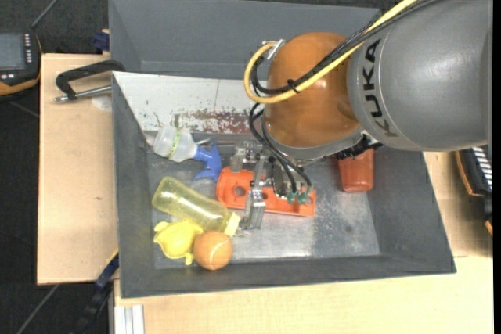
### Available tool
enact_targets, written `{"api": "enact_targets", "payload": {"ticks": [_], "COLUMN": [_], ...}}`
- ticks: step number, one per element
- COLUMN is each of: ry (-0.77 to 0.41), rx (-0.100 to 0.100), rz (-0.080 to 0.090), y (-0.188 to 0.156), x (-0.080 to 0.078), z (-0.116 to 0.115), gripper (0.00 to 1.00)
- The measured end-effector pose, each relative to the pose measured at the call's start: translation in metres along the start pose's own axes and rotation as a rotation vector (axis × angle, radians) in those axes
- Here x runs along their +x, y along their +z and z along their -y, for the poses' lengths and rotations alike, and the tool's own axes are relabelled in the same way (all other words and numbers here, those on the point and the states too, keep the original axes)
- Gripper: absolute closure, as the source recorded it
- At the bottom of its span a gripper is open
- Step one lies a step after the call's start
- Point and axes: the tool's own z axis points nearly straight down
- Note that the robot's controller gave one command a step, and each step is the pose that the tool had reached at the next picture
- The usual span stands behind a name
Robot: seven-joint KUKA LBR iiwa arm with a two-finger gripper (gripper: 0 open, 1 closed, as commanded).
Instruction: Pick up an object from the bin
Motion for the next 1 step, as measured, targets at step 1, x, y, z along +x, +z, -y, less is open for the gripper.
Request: {"api": "enact_targets", "payload": {"ticks": [1], "ry": [0.003], "rx": [-0.001], "rz": [0.009], "y": [-0.0047], "x": [-0.0019], "z": [0.0008], "gripper": [0.0]}}
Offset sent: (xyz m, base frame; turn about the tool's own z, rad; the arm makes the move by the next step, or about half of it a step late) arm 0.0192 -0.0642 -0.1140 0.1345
